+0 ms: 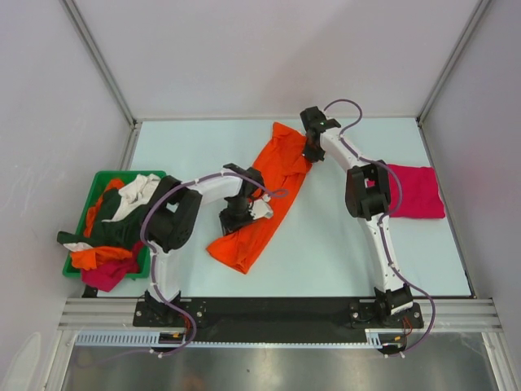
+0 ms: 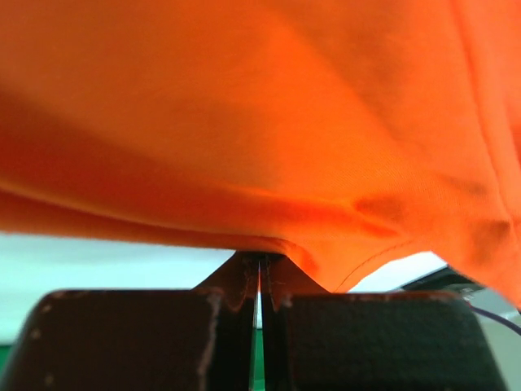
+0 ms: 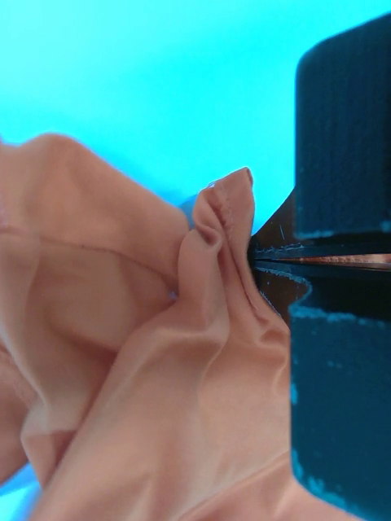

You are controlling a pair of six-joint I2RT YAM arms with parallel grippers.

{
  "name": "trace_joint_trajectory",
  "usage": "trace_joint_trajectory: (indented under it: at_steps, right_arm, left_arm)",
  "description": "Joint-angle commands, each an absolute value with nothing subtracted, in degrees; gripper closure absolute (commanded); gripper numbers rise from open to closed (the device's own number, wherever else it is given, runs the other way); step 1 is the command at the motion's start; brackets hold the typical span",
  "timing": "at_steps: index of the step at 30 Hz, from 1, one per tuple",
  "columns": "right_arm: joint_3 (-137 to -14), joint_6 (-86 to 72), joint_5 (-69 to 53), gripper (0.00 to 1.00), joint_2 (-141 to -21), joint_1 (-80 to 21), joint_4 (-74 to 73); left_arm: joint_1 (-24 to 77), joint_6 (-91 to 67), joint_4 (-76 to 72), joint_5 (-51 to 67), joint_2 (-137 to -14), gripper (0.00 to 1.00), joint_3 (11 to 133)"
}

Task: Fold and stack the t-shirts
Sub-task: Rotate the tshirt 90 degrees

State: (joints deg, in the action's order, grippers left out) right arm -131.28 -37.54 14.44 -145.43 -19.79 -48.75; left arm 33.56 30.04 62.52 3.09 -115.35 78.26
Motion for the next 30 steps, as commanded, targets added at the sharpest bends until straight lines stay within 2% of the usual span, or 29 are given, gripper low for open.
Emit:
trace_joint_trajectory:
  at_steps: [1,8,17,20,24,26,27,30]
  right_arm:
    - [-133.2,-36.5,12.1,1.0,-147.7,-21.4,-48.8]
    - [-136.0,-36.7,8.0,1.0,-149.7,-24.2,-48.8]
    - [-135.4,-36.5,6.4,1.0,-149.7,-26.2,-48.3]
    - [-131.0,-36.6,8.7,1.0,-146.0,-25.2,-46.6]
    - [-118.9,-37.6,10.8,1.0,-136.9,-22.3,-38.5]
    - [-114.6,-37.4,12.5,1.0,-132.2,-20.6,-37.1]
    - [-113.6,-36.1,13.0,1.0,-130.8,-20.3,-35.6]
    - [-110.1,-33.0,16.3,0.79,-125.5,-20.2,-32.9]
  left_arm:
    - [38.1,30.2,64.0,11.6,-113.3,1.0,77.0]
    - [47.5,29.7,64.3,13.9,-112.2,1.0,77.3]
    - [52.3,27.9,64.7,15.0,-116.7,1.0,83.4]
    - [52.1,27.6,64.0,12.2,-116.4,1.0,84.4]
    - [48.7,27.3,63.5,11.1,-112.9,1.0,84.5]
    - [44.9,26.7,64.5,11.2,-111.7,0.94,85.8]
    - [43.5,26.5,65.6,11.4,-110.7,0.85,87.2]
    - [38.1,26.3,67.2,12.7,-107.4,0.73,90.3]
